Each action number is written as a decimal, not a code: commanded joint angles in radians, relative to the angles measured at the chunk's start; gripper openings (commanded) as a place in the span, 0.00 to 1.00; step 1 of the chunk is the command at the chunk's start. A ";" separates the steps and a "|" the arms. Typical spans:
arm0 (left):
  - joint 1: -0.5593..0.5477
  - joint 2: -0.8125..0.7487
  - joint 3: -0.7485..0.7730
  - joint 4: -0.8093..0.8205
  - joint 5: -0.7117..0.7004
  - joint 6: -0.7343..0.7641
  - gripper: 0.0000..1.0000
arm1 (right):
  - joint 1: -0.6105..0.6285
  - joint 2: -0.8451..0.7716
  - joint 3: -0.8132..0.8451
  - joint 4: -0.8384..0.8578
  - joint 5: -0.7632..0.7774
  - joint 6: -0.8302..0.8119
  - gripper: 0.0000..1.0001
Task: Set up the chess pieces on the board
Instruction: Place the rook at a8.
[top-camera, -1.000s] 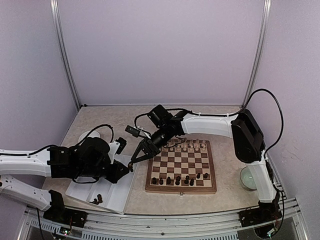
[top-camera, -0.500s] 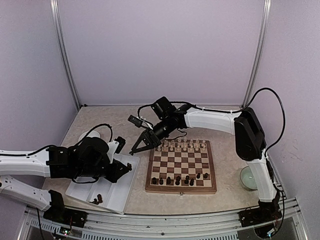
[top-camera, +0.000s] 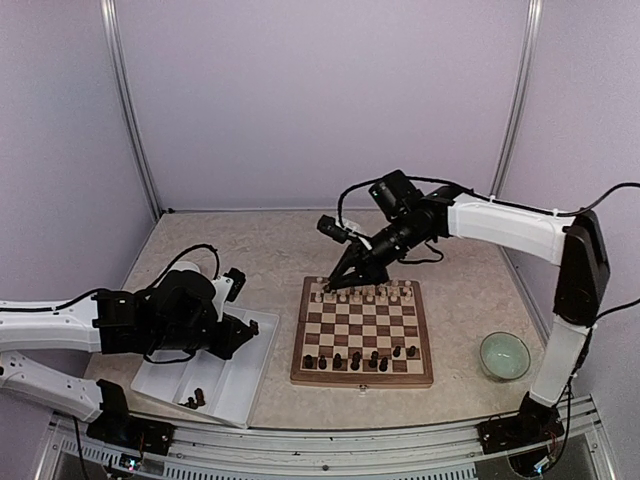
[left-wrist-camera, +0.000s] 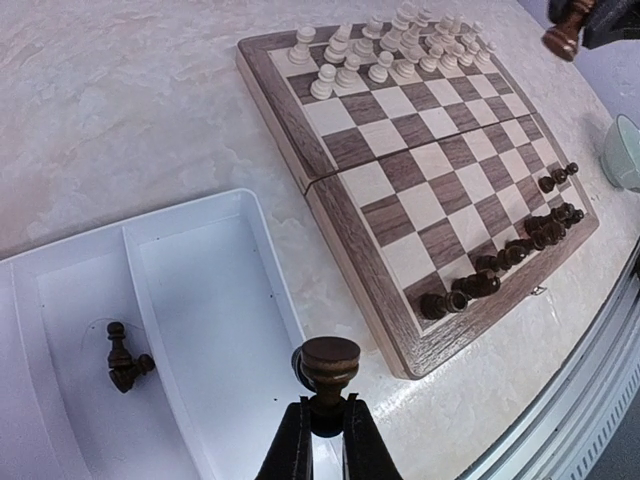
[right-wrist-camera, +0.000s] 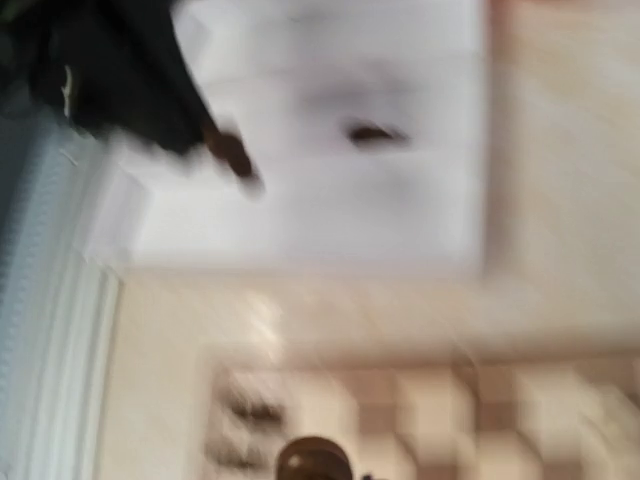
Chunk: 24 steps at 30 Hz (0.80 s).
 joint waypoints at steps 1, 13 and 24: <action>0.037 -0.009 0.011 -0.006 -0.020 0.020 0.01 | -0.034 -0.232 -0.224 -0.081 0.301 -0.251 0.02; 0.103 -0.027 0.039 -0.035 -0.030 0.022 0.01 | 0.066 -0.545 -0.661 -0.130 0.542 -0.502 0.04; 0.109 -0.020 0.044 -0.039 -0.029 0.006 0.01 | 0.119 -0.538 -0.770 -0.060 0.677 -0.500 0.04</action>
